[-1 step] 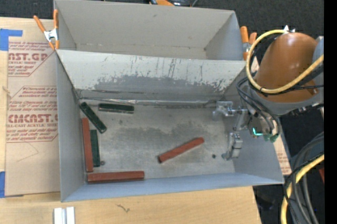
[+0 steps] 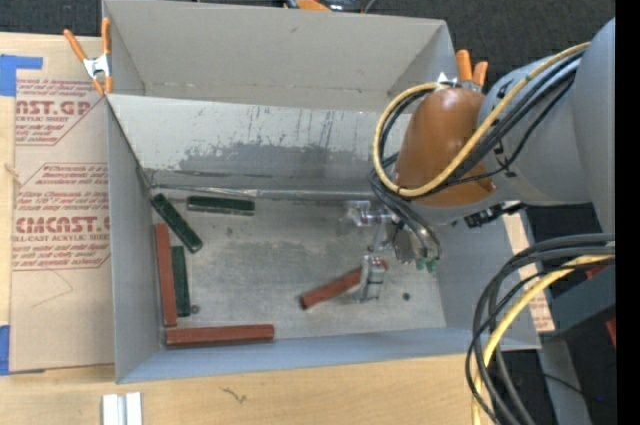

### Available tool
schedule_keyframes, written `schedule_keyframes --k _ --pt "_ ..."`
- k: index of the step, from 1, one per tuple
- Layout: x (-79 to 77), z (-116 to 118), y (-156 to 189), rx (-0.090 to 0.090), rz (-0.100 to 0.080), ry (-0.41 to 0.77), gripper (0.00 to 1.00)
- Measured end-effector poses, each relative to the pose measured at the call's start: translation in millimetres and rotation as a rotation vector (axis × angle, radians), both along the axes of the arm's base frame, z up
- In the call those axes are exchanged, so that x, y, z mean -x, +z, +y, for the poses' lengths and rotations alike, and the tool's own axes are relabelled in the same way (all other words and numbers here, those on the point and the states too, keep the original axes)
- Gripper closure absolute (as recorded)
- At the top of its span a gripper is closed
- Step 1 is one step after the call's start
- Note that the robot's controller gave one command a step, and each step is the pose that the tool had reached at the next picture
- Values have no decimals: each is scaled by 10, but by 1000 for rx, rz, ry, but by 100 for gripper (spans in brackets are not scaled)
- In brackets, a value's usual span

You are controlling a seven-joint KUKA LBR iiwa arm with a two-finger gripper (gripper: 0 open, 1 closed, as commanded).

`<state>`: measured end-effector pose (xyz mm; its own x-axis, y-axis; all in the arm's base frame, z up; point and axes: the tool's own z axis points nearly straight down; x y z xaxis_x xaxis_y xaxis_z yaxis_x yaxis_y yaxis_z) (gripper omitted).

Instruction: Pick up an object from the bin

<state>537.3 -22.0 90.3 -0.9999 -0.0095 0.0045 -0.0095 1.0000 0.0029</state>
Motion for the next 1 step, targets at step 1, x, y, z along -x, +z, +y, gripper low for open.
schedule_keyframes --k 1 --pt "264 238 -214 1 -3 217 0"
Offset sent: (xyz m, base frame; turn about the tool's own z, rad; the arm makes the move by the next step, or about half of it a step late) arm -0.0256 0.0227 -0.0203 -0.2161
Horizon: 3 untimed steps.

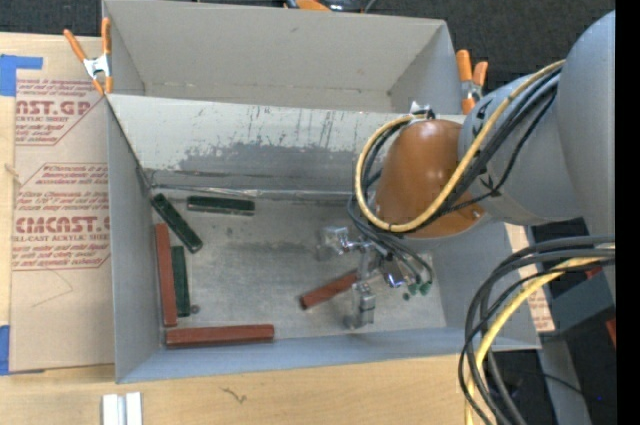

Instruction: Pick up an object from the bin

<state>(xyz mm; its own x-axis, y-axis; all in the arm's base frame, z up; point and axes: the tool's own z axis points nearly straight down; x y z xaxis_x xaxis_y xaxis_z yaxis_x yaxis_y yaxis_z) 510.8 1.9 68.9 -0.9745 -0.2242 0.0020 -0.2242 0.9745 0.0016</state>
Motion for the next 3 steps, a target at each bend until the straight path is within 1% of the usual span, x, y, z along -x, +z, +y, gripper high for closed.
schedule_keyframes --k 1,2,3 --pt "-12 -5 13 1 -4 -1 100" --pt "-7 -4 6 1 -1 0 0" --pt "-12 -2 13 1 -3 0 100"
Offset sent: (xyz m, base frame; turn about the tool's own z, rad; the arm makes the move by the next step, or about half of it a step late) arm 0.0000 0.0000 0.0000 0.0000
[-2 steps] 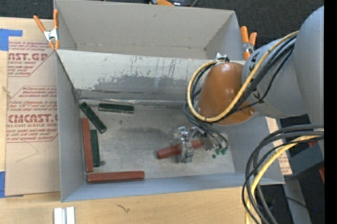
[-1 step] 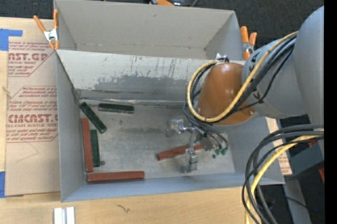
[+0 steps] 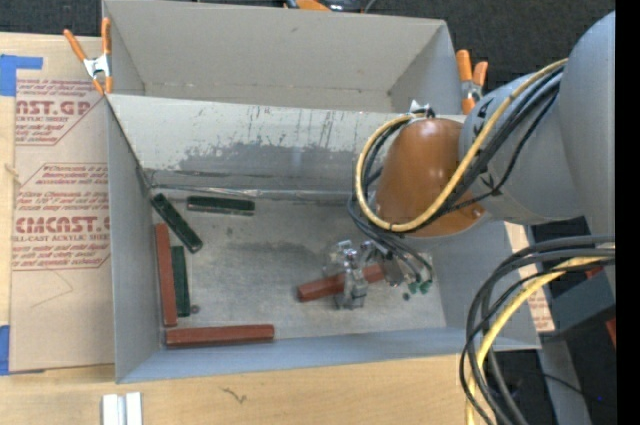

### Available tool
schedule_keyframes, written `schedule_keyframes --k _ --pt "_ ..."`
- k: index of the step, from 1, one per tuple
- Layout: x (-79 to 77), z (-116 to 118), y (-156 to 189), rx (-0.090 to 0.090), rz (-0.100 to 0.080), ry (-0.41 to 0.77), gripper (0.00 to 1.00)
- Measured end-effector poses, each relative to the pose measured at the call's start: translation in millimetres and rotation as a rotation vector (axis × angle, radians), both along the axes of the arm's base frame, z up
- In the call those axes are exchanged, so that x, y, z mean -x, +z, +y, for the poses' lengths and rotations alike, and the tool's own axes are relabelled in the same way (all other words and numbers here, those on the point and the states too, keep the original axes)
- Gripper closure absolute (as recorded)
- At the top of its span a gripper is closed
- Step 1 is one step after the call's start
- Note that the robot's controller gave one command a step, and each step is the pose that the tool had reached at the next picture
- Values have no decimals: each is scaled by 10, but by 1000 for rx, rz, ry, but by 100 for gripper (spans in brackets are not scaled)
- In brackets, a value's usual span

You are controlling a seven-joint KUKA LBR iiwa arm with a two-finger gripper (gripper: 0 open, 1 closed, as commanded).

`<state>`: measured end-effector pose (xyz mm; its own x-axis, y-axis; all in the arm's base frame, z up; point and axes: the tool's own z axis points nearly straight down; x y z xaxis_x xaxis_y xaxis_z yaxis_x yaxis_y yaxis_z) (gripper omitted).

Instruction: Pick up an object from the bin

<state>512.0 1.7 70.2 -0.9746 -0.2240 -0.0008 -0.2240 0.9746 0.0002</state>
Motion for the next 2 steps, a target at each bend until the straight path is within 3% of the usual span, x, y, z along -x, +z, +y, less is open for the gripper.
schedule_keyframes --k 1,2 --pt "114 58 708 -1 -4 -123 100" --pt "-92 294 1892 -1 -10 -109 100"
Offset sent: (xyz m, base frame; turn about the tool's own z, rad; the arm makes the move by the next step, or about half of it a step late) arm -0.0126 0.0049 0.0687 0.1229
